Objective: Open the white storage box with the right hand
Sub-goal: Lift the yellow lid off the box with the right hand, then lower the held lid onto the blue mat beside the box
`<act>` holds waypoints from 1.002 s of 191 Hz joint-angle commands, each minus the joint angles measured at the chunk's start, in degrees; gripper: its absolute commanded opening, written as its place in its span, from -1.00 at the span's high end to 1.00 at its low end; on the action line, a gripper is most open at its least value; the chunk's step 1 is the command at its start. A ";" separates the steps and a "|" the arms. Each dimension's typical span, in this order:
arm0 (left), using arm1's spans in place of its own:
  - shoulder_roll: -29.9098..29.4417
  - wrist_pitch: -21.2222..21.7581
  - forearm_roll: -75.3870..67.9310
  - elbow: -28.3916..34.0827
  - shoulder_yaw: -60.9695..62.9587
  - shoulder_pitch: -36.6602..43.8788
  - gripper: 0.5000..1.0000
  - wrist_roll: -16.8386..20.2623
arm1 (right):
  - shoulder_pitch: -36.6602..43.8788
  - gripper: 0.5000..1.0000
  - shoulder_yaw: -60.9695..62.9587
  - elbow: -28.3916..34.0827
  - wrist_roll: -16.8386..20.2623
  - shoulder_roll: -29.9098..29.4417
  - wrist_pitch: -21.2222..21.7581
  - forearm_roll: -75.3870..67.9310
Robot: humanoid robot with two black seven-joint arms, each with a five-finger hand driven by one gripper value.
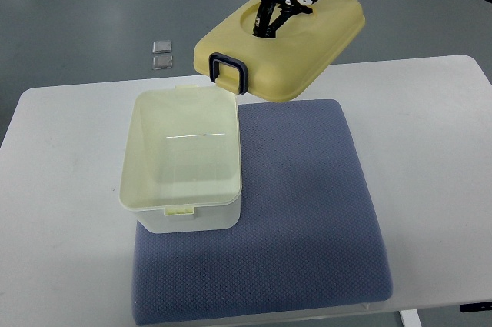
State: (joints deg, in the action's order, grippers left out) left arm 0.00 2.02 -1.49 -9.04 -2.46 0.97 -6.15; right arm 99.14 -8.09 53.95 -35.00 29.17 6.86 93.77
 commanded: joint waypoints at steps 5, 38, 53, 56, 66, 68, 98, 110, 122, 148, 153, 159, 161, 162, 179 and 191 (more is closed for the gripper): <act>0.00 0.00 -0.01 -0.01 0.00 -0.01 -1.00 0.00 | -1.85 1.00 -0.18 0.10 0.00 3.79 0.00 0.27; 0.00 0.00 -0.01 -0.01 0.00 -0.01 -1.00 0.00 | -5.54 1.00 -0.18 0.10 0.00 7.83 -1.05 0.45; 0.00 0.00 -0.01 -0.01 0.00 -0.01 -1.00 0.00 | -7.91 1.00 -0.18 0.10 0.00 8.45 -2.73 0.53; 0.00 0.00 -0.01 0.08 0.00 -0.01 -1.00 0.00 | -8.26 1.00 -0.26 0.10 0.00 8.54 -2.99 0.53; 0.00 0.00 -0.01 -0.01 0.00 -0.01 -1.00 0.00 | -9.76 1.00 -0.26 0.10 0.00 8.54 -4.22 0.53; 0.00 0.00 -0.01 -0.01 0.00 -0.01 -1.00 0.00 | -10.11 1.00 -0.26 0.10 0.00 8.54 -4.48 0.53; 0.00 0.00 -0.01 0.08 0.00 -0.01 -1.00 0.00 | -14.59 1.00 -0.61 0.01 0.00 8.01 -7.47 0.89; 0.00 0.00 -0.01 -0.01 0.00 -0.01 -1.00 0.00 | -16.26 1.00 -1.85 -0.07 0.00 7.57 -8.97 0.89; 0.00 0.00 -0.01 -0.01 0.00 -0.01 -1.00 0.00 | -17.58 1.00 -3.25 -0.43 0.00 6.96 -10.72 0.89; 0.00 0.00 -0.01 -0.01 0.00 -0.01 -1.00 0.00 | -21.27 1.00 -4.92 -3.24 0.00 5.29 -14.15 0.97; 0.00 0.00 0.08 -0.01 0.00 -0.01 -1.00 0.00 | -22.06 1.00 -5.01 -4.03 0.00 4.59 -14.68 0.97; 0.00 0.00 -0.01 -0.01 0.00 -0.01 -1.00 0.00 | -22.85 1.00 -5.01 -4.73 0.00 3.88 -15.03 0.97; 0.00 0.00 -0.01 -0.01 0.00 -0.01 -1.00 0.00 | -23.03 1.00 -5.01 -4.91 0.00 3.71 -15.12 0.97; 0.00 0.00 -0.01 -0.01 0.00 -0.01 -1.00 0.00 | -23.03 1.00 -5.01 -4.91 0.00 3.70 -15.12 0.97; 0.00 0.00 -0.01 -0.01 0.00 -0.01 -1.00 0.00 | -23.82 1.00 -5.01 -5.17 0.00 2.39 -15.21 0.97; 0.00 0.00 -0.01 -0.01 0.00 -0.01 -1.00 0.00 | -23.82 1.00 -4.83 -5.08 0.00 2.03 -15.21 0.89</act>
State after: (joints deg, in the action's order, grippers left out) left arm 0.00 2.02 -1.49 -9.04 -2.46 0.97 -6.15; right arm 75.62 -13.08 48.96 -35.00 32.00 -8.25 94.75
